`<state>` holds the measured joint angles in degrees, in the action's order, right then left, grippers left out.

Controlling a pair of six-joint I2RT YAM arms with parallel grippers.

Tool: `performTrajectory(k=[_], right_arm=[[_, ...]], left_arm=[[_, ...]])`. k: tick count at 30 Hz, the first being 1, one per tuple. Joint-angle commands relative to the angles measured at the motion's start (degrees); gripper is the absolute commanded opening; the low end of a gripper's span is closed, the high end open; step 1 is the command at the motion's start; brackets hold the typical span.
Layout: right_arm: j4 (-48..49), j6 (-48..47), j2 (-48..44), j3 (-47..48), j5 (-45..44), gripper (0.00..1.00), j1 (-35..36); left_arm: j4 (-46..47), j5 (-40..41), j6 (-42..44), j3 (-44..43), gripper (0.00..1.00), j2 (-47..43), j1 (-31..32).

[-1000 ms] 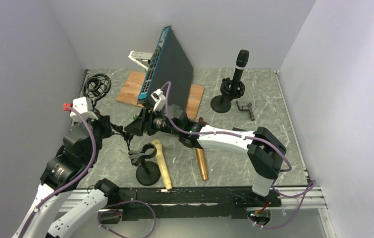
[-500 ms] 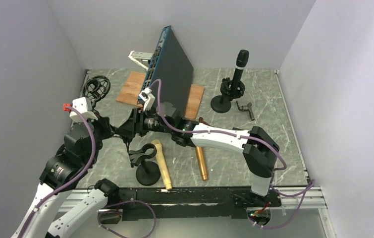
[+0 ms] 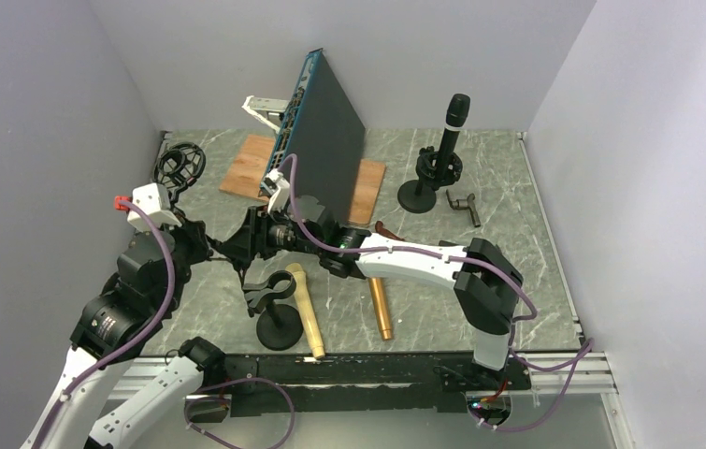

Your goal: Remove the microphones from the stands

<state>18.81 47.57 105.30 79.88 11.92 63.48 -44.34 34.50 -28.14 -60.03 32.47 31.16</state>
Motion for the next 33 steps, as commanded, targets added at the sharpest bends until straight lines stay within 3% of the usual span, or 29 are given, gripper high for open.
performTrajectory(k=[1,15,19,20,21,26,33], right_arm=[[0.12,-1.59,0.78,3.12,-1.8,0.52,0.31],[-1.51,-5.92,1.62,4.57,-2.52,0.31,1.02],[-2.95,-9.72,1.58,5.17,-3.49,0.14,1.6],[-3.72,-11.88,1.54,5.54,-4.06,0.03,2.01],[-4.36,-13.79,1.49,5.71,-4.48,0.0,2.2],[-5.95,-28.24,-0.14,5.41,-8.04,0.0,3.89],[-5.57,-58.42,-2.99,3.9,-15.93,0.0,9.06]], left_arm=[[4.89,0.42,-1.34,-2.56,0.0,-0.15,0.02],[4.46,-0.63,-2.1,-2.96,0.0,0.31,0.02],[3.76,-0.99,-2.16,-3.92,0.0,0.9,0.03],[3.25,-1.08,-2.26,-4.52,0.0,1.04,-0.01],[2.84,-1.17,-2.31,-4.93,0.0,1.1,0.03],[2.08,-1.96,-1.72,-6.68,0.0,1.11,0.04],[0.44,-3.56,-1.83,-8.13,0.0,0.57,-0.04]])
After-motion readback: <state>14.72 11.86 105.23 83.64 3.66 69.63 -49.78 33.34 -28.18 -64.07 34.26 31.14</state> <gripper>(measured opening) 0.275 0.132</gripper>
